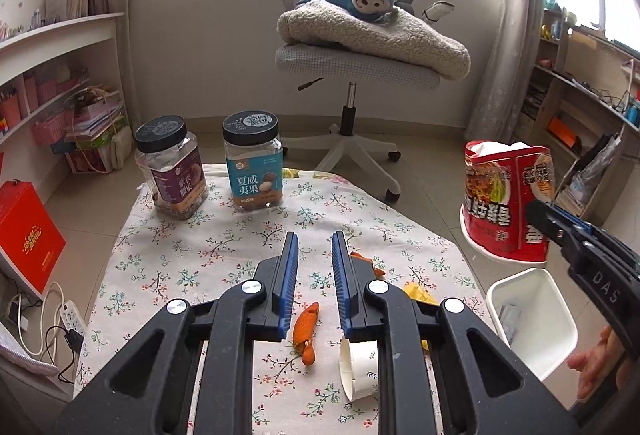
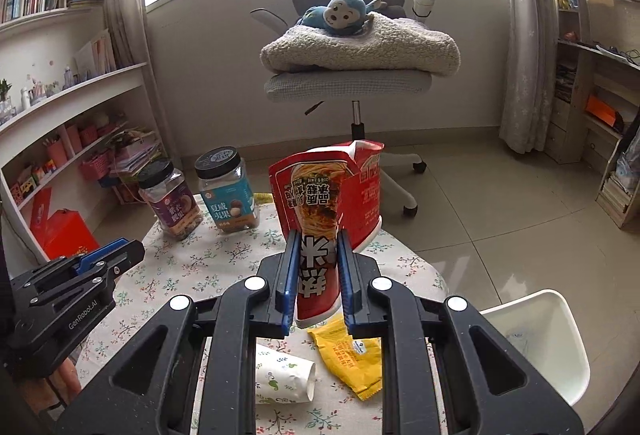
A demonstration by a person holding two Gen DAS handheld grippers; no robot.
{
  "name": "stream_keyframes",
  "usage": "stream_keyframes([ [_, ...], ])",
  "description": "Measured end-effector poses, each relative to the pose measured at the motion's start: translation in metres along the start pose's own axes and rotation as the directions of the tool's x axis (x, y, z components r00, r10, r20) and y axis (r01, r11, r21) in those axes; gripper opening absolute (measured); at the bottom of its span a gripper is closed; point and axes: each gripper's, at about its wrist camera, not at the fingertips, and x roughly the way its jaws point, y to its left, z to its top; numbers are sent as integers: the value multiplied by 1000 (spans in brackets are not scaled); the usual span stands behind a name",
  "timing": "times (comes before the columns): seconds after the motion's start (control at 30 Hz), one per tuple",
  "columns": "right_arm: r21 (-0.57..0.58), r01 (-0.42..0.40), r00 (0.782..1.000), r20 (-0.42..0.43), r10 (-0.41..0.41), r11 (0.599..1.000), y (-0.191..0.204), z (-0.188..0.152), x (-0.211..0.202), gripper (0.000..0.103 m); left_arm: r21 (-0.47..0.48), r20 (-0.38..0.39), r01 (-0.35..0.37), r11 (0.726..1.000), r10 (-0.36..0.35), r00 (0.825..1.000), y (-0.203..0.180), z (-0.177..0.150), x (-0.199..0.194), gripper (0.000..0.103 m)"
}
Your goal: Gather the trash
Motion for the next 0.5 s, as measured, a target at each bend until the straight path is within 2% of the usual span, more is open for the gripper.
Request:
stream_keyframes([
  [0.1,7,18,1000,0,-18,1000,-11,-1,-4,16,-13,-127,6,1000,-8,992,4,-8,29,18],
  [0.13,8,22,1000,-1,-22,1000,-14,-2,-5,16,-7,-198,11,1000,-12,980,4,-13,43,18],
  [0.2,12,21,1000,-4,-21,1000,-19,-3,-6,15,-11,-348,33,999,-34,937,5,-28,77,19],
  [0.23,10,21,1000,-2,-21,1000,-21,-4,-7,15,-36,-390,31,999,-42,920,9,-35,92,19],
  [0.3,18,15,1000,-15,-15,1000,-26,-5,-4,14,-42,-450,23,999,-40,892,11,-50,117,24],
  [0.37,64,-3,999,-40,5,998,-34,-6,1,14,-33,-488,-18,999,0,873,14,-61,138,33],
  [0.4,81,-4,999,-52,8,997,-38,-6,3,14,-40,-507,-22,999,-2,862,16,-65,146,38],
  [0.5,98,8,996,-92,1,995,-47,-8,10,14,-65,-559,-9,998,-29,829,18,-76,166,40],
])
